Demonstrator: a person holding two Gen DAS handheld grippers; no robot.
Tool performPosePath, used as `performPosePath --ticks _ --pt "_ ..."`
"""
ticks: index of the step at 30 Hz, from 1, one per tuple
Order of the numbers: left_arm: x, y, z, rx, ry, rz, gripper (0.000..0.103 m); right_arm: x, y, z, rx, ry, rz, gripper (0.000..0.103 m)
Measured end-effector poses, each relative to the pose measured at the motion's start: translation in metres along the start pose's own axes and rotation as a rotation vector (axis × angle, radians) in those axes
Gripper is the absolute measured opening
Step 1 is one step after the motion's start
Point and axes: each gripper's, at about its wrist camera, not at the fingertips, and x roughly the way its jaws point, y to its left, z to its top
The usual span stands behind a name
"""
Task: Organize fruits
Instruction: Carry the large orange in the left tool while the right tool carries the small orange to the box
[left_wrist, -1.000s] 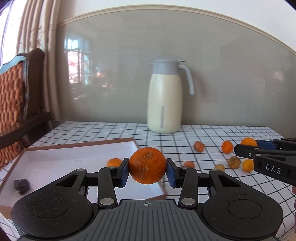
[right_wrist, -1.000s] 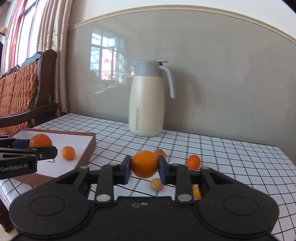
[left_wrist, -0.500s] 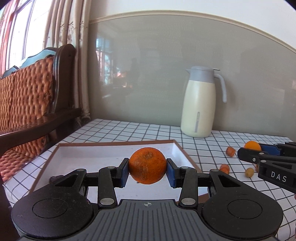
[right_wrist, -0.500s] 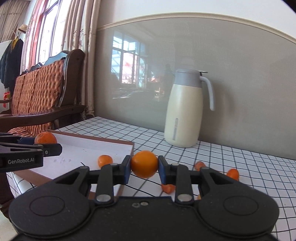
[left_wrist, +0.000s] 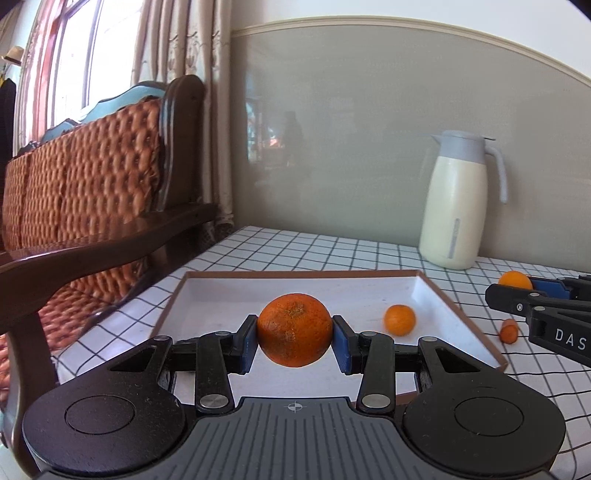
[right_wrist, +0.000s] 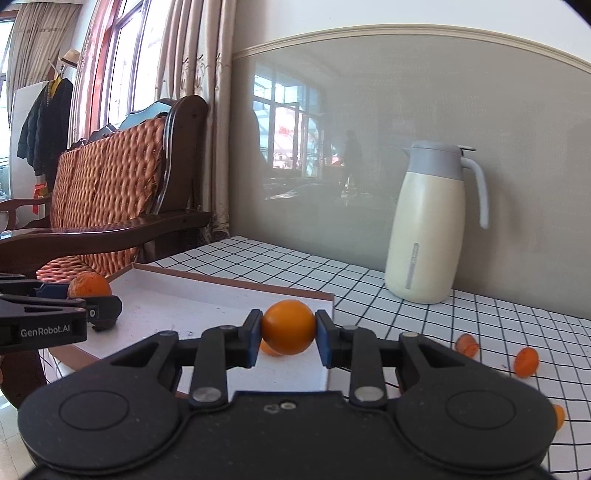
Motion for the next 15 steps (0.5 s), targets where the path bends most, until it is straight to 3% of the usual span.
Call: performPosePath --ticks 15 --pt "0.015 0.048 -0.005 -0.046 0.019 0.072 0.042 0.03 0.03 0.008 -0.013 0.002 0.043 0.022"
